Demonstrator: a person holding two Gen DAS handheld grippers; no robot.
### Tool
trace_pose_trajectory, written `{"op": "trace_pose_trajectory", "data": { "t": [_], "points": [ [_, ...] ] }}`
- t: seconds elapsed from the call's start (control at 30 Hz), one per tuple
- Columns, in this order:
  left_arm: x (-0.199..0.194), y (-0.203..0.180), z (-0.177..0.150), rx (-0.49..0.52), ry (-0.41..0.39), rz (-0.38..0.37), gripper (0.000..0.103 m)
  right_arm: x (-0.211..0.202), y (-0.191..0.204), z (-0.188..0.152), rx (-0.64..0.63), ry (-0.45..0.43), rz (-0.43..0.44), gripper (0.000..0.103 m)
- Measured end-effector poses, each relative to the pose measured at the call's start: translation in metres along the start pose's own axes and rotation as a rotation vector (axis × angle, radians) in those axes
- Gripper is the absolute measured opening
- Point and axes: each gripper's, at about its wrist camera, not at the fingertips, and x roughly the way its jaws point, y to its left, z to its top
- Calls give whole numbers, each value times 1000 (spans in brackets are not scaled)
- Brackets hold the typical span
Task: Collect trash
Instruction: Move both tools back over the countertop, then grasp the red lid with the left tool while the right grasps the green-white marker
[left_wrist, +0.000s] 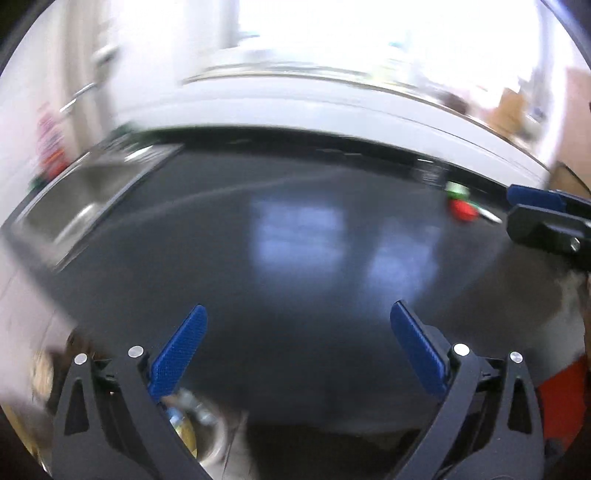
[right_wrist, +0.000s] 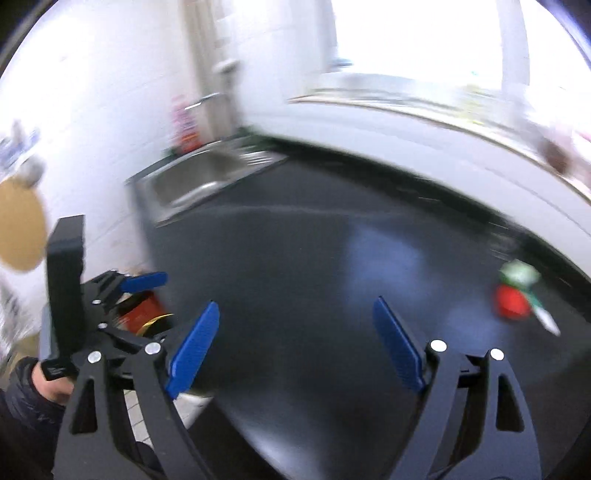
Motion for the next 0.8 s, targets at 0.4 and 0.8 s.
{"op": "trace_pose_trajectory", "data": {
  "t": [0.4,0.8],
  "points": [
    [56,-188,24,245,25,-189,96,-62,-177,-80,195,14,-228,82],
    [156,-231,49,282,159,-182,96,19,-262,-101,182,179,-234,82]
  ]
}}
